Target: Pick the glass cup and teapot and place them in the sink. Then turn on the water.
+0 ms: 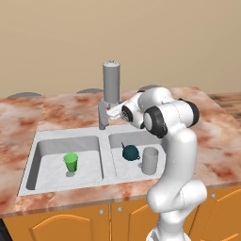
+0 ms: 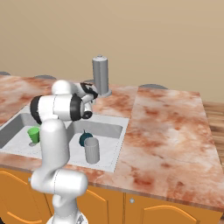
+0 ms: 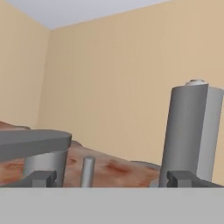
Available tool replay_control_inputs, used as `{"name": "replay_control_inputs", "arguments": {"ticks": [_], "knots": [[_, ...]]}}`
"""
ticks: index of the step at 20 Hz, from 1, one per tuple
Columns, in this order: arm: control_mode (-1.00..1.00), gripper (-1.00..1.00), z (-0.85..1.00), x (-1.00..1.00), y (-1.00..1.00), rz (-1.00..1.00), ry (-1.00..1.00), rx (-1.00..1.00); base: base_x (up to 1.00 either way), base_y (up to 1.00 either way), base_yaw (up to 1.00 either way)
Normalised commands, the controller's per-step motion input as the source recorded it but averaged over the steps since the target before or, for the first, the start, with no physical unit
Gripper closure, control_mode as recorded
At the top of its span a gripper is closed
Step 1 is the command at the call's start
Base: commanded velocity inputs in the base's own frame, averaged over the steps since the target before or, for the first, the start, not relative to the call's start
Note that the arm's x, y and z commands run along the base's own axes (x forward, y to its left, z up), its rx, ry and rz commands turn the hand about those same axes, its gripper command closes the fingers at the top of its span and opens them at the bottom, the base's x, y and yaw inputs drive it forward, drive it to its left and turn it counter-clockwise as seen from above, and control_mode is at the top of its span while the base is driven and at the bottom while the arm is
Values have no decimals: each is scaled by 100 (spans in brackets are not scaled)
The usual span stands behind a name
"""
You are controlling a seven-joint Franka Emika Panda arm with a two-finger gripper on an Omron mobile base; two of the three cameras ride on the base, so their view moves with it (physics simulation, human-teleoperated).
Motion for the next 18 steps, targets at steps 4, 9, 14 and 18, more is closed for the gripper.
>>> {"name": "replay_control_inputs", "arguments": {"ticks": [4, 9, 14, 18], "knots": [[-100, -100, -11, 30, 0, -1, 1, 0, 0, 0, 0], [-100, -100, -15, 28, 0, 0, 0, 0, 0, 0, 0], [-100, -100, -10, 28, 0, 0, 0, 0, 0, 0, 0], [-100, -100, -2, 28, 0, 0, 1, 0, 0, 0, 0]]}}
